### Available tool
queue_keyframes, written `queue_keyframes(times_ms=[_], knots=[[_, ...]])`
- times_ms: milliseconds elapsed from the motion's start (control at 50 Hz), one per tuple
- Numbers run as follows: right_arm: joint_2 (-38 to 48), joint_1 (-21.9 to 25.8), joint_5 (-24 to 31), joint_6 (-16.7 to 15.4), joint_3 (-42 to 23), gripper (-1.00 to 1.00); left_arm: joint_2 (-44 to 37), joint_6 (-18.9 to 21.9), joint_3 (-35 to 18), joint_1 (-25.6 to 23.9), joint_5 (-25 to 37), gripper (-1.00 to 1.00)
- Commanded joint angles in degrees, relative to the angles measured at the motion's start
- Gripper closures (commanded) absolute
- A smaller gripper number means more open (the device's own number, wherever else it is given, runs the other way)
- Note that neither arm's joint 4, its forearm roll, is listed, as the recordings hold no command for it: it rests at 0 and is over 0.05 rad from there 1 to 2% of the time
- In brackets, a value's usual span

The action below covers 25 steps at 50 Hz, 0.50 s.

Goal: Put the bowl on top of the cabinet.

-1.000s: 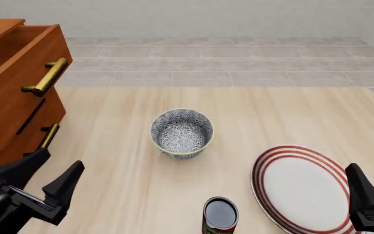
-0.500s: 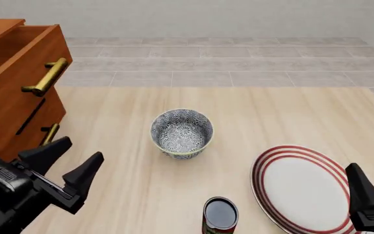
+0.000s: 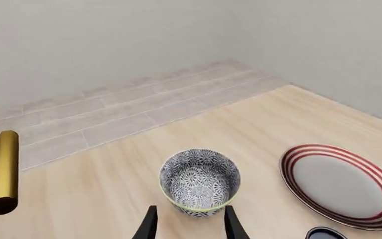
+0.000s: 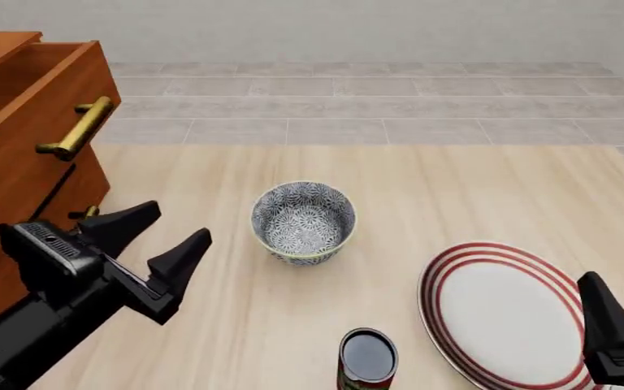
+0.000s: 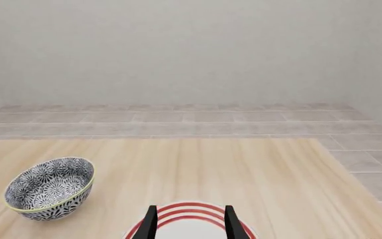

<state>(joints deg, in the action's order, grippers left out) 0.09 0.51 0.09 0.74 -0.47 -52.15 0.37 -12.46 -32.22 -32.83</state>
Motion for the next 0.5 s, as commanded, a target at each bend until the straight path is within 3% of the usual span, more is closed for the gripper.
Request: queue_keyframes(times_ms=[20,500], knots=[[0.01,-0.17,-0.01,0.15,0.11,-1.0,-3.17,0.07,-4.31,-0.81,2.02,-1.0],[0.08,-0.01,0.25,0.35,0.07,-1.0,-10.01,-0.29,-11.24,3.22,7.87,-1.0]])
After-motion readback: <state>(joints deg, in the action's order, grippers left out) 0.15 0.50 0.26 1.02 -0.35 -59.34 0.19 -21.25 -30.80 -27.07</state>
